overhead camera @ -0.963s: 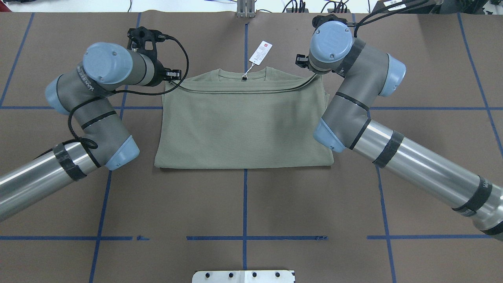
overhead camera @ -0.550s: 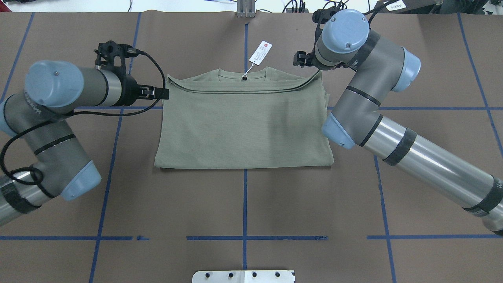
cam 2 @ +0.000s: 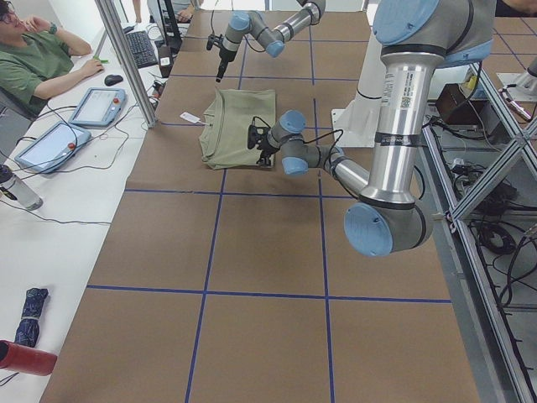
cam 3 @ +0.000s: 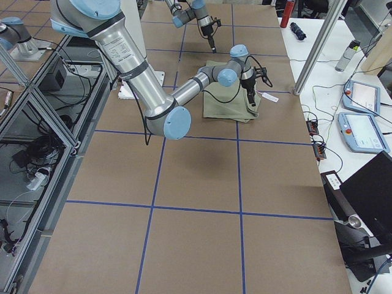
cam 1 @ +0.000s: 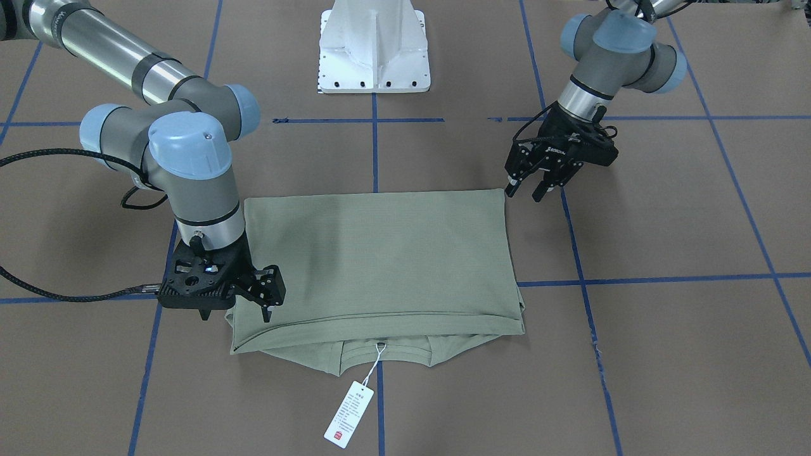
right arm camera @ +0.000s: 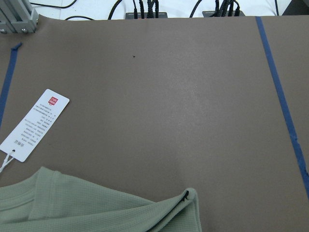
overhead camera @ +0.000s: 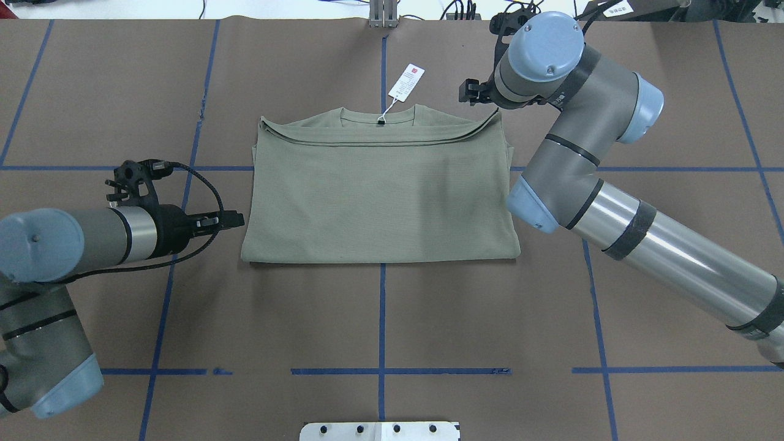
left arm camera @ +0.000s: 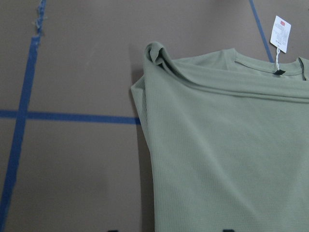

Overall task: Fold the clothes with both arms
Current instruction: 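Move the left gripper to the folded shirt's side edge and grasp it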

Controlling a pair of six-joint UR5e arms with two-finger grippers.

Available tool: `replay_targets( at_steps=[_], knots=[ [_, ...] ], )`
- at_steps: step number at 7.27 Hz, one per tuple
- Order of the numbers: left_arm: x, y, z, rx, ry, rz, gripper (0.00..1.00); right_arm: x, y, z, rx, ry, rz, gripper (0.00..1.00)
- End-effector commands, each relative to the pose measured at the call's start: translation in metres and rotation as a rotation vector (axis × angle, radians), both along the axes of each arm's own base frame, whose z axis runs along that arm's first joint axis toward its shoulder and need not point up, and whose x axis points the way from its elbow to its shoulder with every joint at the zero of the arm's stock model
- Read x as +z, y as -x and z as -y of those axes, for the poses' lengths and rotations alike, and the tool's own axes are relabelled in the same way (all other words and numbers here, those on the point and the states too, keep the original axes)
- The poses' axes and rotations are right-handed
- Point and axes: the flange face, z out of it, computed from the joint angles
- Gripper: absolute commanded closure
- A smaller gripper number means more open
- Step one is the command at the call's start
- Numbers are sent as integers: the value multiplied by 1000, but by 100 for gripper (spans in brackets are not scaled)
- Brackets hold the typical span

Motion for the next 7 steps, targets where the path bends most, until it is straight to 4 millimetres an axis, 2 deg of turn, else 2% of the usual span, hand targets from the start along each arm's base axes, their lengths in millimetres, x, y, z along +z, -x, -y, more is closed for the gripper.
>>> replay_targets(
  at_steps=[1, 3, 5, 7],
  knots=[
    [17, -32, -20, -62, 126, -56, 35, 2, 0, -1, -2, 1, -2, 0],
    [35, -46, -20, -50, 116, -86, 34, 3, -1, 0, 1, 2, -2, 0],
    [23, -54, -20, -47, 120, -112, 36, 4, -1, 0, 1, 3, -3, 0],
    [20, -56, -20, -47, 127, -120, 50, 7, -1, -1, 1, 5, -5, 0]
  ],
)
